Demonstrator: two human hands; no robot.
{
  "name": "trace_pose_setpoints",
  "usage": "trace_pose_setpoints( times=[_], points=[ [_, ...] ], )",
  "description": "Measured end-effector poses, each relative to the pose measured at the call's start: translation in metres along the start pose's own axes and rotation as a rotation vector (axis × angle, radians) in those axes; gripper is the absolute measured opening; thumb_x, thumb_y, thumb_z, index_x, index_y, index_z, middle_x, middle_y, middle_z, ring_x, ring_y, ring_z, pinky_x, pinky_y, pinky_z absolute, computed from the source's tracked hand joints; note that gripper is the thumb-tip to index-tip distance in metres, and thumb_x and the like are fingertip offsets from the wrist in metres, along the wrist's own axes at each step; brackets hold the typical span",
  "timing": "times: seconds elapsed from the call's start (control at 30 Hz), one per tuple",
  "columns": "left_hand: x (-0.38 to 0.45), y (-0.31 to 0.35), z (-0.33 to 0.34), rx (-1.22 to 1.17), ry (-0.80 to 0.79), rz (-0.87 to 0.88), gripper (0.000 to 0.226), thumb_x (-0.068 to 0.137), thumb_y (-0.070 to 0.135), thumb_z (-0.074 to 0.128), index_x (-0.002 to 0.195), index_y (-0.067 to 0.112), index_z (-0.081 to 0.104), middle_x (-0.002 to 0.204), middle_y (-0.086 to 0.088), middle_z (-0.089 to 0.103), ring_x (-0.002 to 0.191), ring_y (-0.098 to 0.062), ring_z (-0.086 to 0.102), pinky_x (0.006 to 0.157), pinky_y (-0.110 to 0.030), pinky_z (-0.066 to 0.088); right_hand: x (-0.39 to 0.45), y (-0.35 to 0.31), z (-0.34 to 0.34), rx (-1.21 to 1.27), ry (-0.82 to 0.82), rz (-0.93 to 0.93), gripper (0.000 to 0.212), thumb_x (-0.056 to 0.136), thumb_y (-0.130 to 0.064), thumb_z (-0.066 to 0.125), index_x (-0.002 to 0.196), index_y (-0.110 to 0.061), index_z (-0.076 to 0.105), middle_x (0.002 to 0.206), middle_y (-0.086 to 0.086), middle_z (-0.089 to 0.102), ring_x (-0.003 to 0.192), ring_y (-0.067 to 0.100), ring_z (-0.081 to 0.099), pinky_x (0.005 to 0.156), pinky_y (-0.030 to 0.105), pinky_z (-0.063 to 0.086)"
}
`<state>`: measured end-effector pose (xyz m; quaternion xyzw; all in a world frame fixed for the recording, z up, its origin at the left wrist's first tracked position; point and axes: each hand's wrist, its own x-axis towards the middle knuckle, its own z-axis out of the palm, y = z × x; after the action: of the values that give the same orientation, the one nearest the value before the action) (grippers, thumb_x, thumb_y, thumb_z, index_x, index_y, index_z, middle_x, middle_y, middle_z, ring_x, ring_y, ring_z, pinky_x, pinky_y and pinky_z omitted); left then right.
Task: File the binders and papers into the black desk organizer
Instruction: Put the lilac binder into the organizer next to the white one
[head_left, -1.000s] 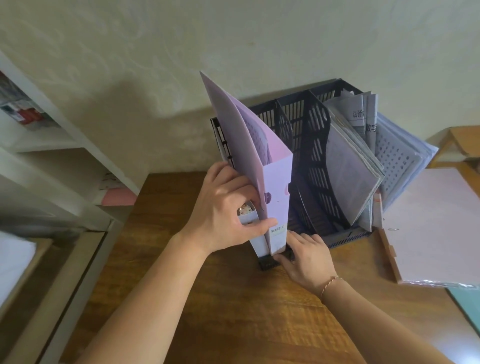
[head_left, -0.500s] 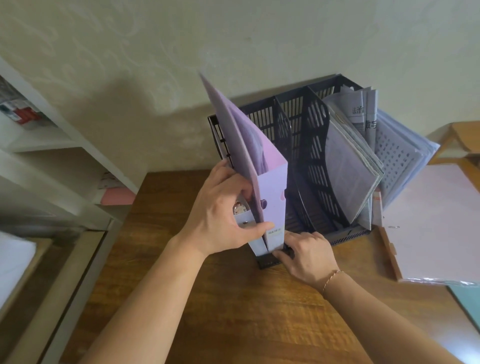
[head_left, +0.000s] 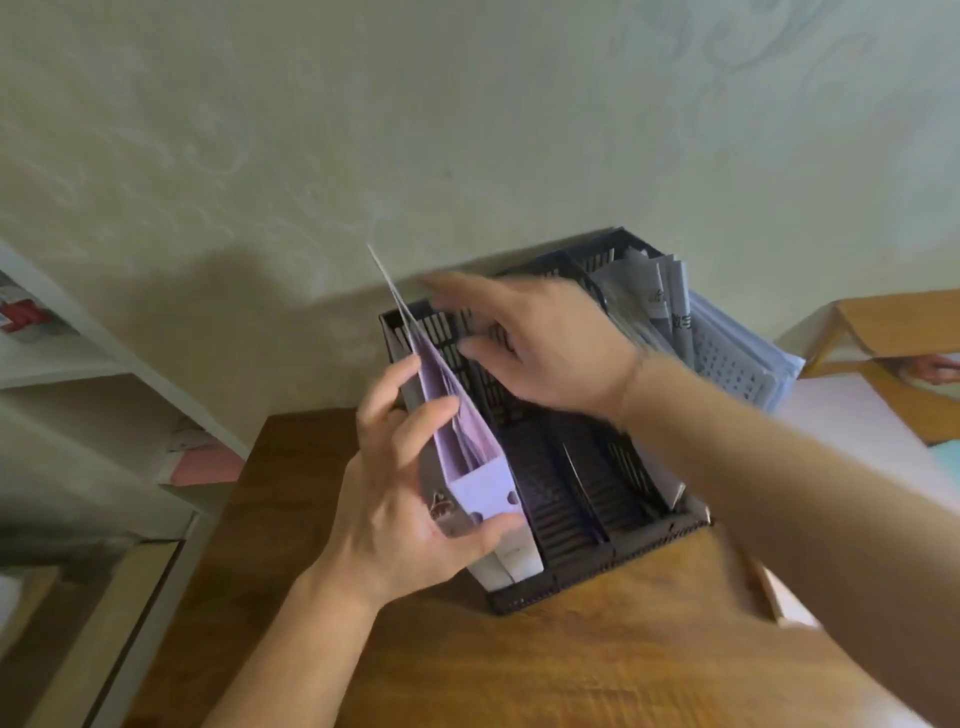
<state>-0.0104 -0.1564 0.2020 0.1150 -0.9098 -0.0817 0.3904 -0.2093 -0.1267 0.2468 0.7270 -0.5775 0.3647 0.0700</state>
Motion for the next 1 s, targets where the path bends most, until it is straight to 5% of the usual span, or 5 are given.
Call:
trace_pose_setpoints(
  times=[0.13,0.23,0.43,0.63,1.0],
  points=[
    [-0.005,0.004,0.002,0.002,-0.037,-0.066,0.088,0.063,0.046,0.082,0.125,0.012,0.030,0.139,-0.010,0.023,0.138,-0.003,0.021,0.103,-0.007,0.031,0.094,0.015,-0.012,-0.487,-0.392,-0.375,0.084,0.073,-0.049,0.070,0.145,-0.034,0.029,0.156,-0.006,0.023,0.137,0.026,0.029,0.096,0.048,0.044],
    [-0.008,0.002,0.003,0.012,-0.070,-0.069,0.100,0.061,0.048,0.083,0.132,0.021,0.018,0.144,-0.003,0.016,0.138,-0.005,0.020,0.098,-0.014,0.044,0.118,0.023,0.011,-0.551,-0.592,-0.519,0.064,0.072,-0.058,0.068,0.126,-0.028,0.053,0.153,-0.005,0.031,0.141,0.023,0.023,0.099,0.051,0.041],
    [-0.007,0.002,0.006,0.014,-0.088,-0.023,0.100,0.059,0.050,0.083,0.131,0.023,0.018,0.144,0.000,0.014,0.137,-0.004,0.022,0.097,-0.020,0.046,0.103,0.042,0.027,-0.452,-0.418,-0.572,0.054,0.074,-0.067,0.057,0.089,-0.015,0.059,0.082,-0.002,0.062,0.080,0.027,0.061,0.094,0.046,0.041],
    [-0.009,0.002,0.006,-0.010,-0.054,-0.053,0.095,0.060,0.051,0.080,0.131,0.024,0.023,0.138,-0.010,0.032,0.134,-0.009,0.032,0.097,-0.032,0.047,0.088,0.046,0.045,-0.350,-0.263,-0.661,0.053,0.079,-0.060,0.056,0.076,-0.007,0.062,0.064,0.010,0.064,0.057,0.033,0.059,0.079,0.043,0.049],
    [-0.009,0.002,-0.002,-0.056,-0.086,-0.083,0.082,0.061,0.040,0.081,0.127,0.020,0.035,0.138,-0.009,0.035,0.128,-0.006,0.037,0.082,-0.029,0.054,0.110,0.046,0.044,-0.326,-0.575,-0.429,0.066,0.075,-0.071,0.052,0.108,-0.015,0.066,0.098,0.006,0.069,0.091,0.029,0.061,0.082,0.036,0.044]
  ],
)
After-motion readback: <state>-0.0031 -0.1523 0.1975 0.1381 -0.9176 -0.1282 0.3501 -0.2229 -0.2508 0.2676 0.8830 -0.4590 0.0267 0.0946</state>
